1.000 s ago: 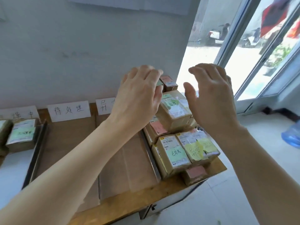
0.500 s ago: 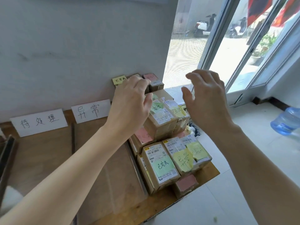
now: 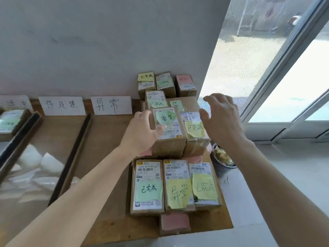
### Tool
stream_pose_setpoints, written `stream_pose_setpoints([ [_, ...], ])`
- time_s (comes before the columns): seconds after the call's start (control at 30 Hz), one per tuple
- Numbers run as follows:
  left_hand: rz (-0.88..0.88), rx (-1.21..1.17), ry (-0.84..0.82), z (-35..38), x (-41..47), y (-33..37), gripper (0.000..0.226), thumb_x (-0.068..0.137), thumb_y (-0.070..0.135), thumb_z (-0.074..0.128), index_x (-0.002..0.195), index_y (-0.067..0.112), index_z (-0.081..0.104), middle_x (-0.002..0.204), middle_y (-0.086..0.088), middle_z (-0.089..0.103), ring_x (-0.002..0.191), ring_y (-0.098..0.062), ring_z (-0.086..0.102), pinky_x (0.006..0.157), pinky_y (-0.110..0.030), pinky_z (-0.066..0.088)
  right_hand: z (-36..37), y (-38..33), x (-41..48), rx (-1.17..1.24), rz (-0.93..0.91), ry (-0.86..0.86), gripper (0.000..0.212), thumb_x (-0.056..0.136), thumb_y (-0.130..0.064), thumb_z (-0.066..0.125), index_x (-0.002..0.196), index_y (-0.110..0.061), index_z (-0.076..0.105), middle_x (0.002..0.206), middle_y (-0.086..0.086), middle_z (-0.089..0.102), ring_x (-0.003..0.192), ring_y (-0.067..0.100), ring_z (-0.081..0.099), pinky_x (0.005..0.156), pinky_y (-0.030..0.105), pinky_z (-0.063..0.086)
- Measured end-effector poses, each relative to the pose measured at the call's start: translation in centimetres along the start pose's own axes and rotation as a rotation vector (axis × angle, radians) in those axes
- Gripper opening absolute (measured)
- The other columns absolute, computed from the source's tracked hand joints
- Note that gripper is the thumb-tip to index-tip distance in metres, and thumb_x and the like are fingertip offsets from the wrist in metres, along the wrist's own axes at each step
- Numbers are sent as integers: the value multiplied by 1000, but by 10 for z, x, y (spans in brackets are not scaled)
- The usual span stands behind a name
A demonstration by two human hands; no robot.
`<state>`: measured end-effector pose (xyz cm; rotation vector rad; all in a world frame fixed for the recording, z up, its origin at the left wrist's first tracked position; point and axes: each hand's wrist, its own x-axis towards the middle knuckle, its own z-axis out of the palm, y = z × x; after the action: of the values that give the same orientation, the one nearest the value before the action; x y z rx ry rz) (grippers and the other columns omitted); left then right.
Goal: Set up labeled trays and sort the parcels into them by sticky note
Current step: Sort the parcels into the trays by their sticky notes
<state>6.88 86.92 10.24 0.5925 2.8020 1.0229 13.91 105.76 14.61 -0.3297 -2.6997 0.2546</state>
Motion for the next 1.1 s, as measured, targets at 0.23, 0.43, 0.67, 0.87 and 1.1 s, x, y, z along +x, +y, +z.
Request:
stream_pose_setpoints([
  [0.23, -415, -249, -97, 29, 11, 0, 95, 79, 50, 68, 146, 8, 17, 149, -8, 29, 132, -24, 36, 103, -36, 34, 38, 50, 11, 87, 65, -263, 38, 95, -25, 50, 129, -8, 50, 131, 12, 51, 121, 31, 41, 98, 41, 34],
  [0.43, -599, -534, -143, 44, 21, -8, 66, 76, 37, 76, 124, 14, 35, 105, 3, 55, 89, -13, 61, 65, -31, 56, 75, 93, 13, 391, 343, -575, 57, 89, -43, 57, 130, -6, 48, 108, 6, 57, 91, 19, 55, 66, 25, 40],
  [0.67, -580, -479, -207, 52, 24, -12, 75, 72, 51, 74, 131, 16, 43, 118, -1, 60, 93, -12, 62, 64, -26, 51, 110, 123, 14, 643, 518, -821, 59, 67, -64, 65, 112, -26, 60, 106, -8, 68, 98, 16, 63, 86, 36, 53],
  [0.87, -590, -489, -253, 54, 26, -19, 92, 59, 62, 76, 132, 15, 45, 119, -3, 63, 106, -21, 60, 93, -39, 49, 116, 126, 13, 950, 614, -992, 41, 80, -47, 66, 114, -25, 61, 100, -2, 71, 87, 20, 63, 87, 35, 47],
  [1.1, -565, -579, -268, 54, 22, -19, 115, 39, 66, 81, 135, 17, 41, 119, 0, 64, 108, -20, 61, 99, -42, 45, 121, 125, 14, 1146, 743, -1023, 46, 81, -44, 68, 116, -24, 46, 81, 5, 63, 59, 20, 60, 78, 40, 46],
])
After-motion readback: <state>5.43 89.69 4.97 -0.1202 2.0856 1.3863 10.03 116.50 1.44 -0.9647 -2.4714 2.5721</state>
